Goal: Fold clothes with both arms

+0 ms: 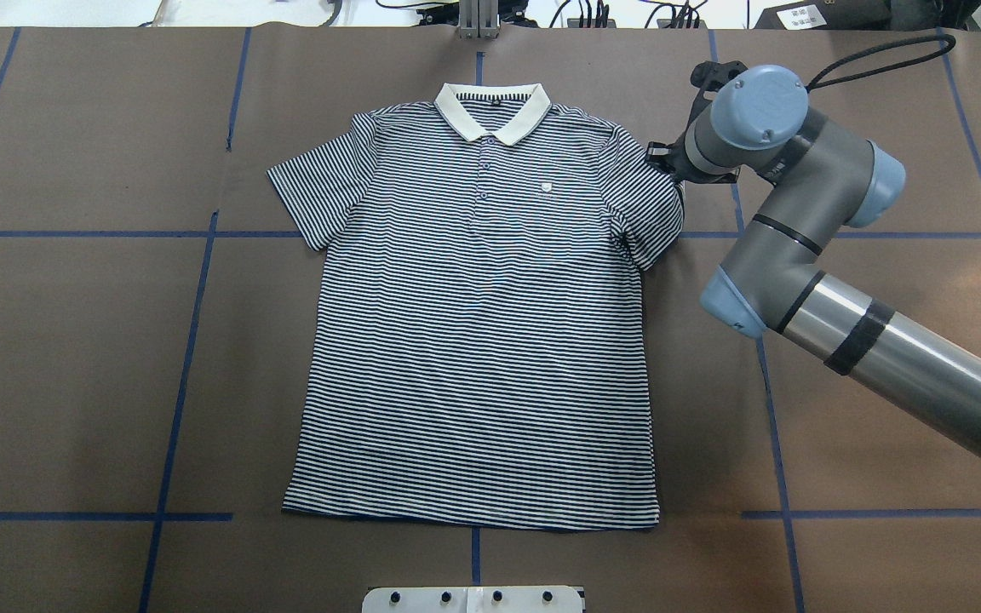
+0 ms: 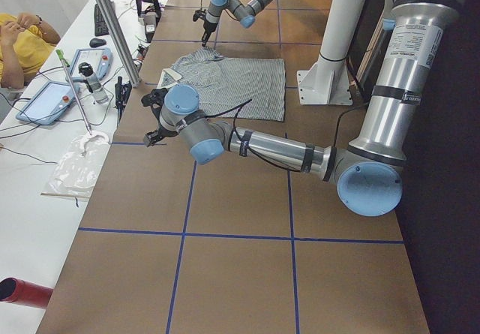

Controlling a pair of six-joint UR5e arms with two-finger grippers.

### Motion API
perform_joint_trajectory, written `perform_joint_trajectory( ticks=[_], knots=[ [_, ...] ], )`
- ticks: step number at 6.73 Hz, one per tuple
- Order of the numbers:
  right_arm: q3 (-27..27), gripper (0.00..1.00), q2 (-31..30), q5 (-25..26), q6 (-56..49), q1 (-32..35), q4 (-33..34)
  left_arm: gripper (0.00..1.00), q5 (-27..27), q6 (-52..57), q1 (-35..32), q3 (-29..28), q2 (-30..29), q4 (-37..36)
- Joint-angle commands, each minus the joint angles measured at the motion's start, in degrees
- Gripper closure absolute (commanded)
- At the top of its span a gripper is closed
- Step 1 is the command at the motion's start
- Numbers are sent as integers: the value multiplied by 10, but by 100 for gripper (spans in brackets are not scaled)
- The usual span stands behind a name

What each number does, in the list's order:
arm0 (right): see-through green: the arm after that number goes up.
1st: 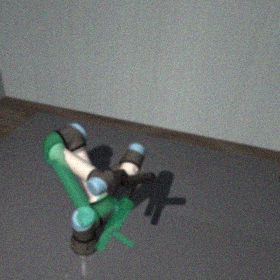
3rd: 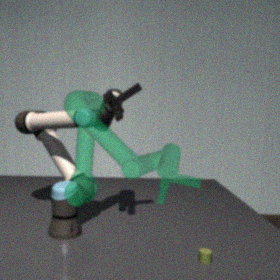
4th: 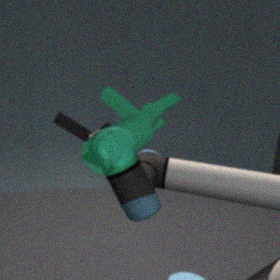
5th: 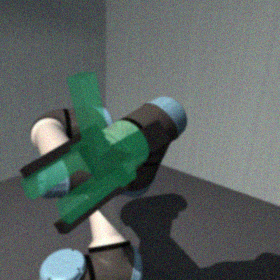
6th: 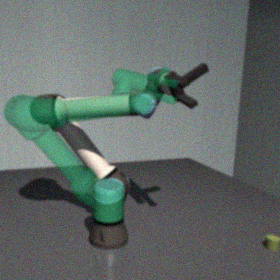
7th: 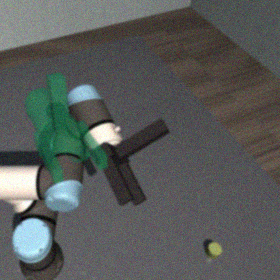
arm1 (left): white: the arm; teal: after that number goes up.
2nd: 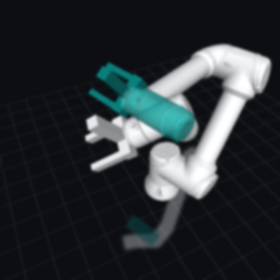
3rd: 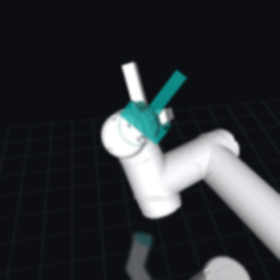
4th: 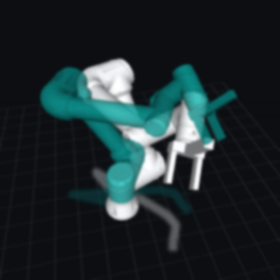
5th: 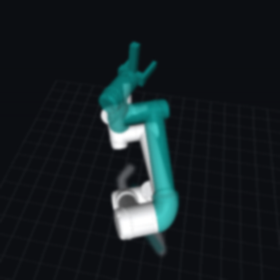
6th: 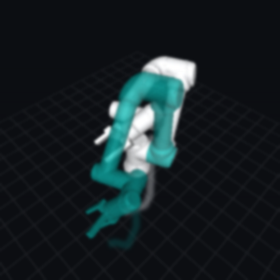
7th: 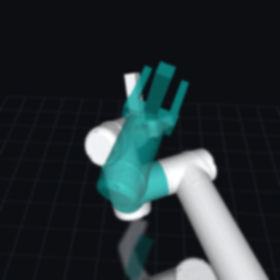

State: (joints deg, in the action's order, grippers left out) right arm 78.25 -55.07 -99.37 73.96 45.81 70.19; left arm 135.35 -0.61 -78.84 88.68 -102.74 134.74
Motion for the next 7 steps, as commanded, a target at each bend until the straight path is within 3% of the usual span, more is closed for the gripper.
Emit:
perform_joint_trajectory(
  ticks=[1,3,6,7],
  knots=[
    [-3,100,78,49,89,-35,80,0,0,0,0,0,0,1],
    [-65,100,163,131,170,-75,105,0,1,1,0,1,0,1],
    [-93,100,189,157,182,-99,103,0,1,0,0,3,1,1],
    [-93,1,188,165,178,-105,101,0,1,0,0,2,1,1]
  ],
)
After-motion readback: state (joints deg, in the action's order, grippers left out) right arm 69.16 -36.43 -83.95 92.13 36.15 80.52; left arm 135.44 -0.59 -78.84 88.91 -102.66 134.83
